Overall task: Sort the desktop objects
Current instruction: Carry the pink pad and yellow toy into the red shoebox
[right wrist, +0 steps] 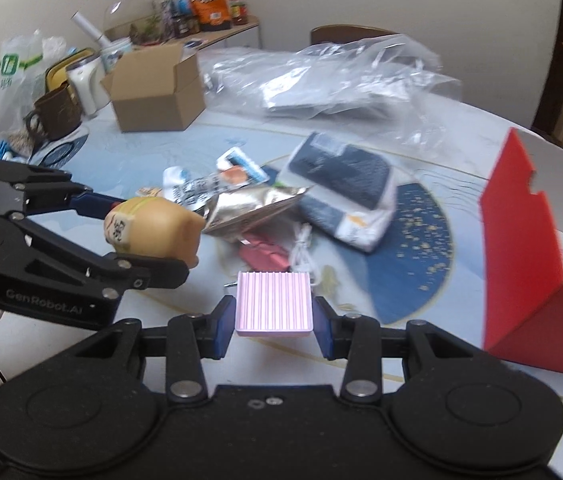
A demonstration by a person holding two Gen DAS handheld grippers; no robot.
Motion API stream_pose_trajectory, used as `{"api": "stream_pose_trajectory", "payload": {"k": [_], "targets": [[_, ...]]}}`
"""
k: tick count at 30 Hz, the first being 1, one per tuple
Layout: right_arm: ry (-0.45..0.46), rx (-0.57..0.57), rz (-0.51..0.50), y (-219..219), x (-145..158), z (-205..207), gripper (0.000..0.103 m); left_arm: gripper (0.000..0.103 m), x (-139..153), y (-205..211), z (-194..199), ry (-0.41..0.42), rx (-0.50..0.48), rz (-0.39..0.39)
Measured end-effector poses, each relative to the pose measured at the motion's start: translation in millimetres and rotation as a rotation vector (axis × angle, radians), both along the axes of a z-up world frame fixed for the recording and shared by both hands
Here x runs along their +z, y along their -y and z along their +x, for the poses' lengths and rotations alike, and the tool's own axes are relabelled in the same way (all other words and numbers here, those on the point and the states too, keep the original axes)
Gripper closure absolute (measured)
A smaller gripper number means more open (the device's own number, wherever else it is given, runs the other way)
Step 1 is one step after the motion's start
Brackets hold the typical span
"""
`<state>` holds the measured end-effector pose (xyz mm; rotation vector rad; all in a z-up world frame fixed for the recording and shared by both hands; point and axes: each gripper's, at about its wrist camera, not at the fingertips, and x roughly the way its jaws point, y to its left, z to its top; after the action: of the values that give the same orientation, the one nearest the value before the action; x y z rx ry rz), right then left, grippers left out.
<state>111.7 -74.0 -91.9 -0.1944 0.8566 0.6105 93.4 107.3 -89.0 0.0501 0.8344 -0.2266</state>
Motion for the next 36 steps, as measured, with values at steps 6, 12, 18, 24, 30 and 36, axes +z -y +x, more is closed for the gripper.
{"api": "stream_pose_trajectory", "payload": {"k": [6, 12, 18, 24, 30, 36], "targets": [[0.025, -0.049, 0.016, 29.8, 16.1, 2.8, 0.063, 0.03, 16.4, 24.3, 4.4, 0.009, -0.03, -0.011], [0.045, -0.09, 0.016, 58.8, 29.6, 7.2, 0.063, 0.03, 31.9, 53.9, 9.8, 0.038, -0.067, -0.011], [0.067, -0.119, 0.025, 88.1, 40.9, 13.3, 0.063, 0.03, 40.2, 83.7, 18.7, 0.055, -0.097, -0.013], [0.075, -0.145, 0.033, 119.3, 45.8, 23.7, 0.063, 0.03, 45.0, 113.5, 30.0, 0.064, -0.123, -0.011], [0.084, -0.17, 0.043, 148.0, 50.5, 36.6, 0.063, 0.03, 51.9, 142.1, 43.7, 0.082, -0.146, -0.007], [0.11, -0.198, 0.052, 177.4, 58.1, 51.1, 0.063, 0.03, 61.2, 168.2, 57.9, 0.106, -0.17, -0.008]]}}
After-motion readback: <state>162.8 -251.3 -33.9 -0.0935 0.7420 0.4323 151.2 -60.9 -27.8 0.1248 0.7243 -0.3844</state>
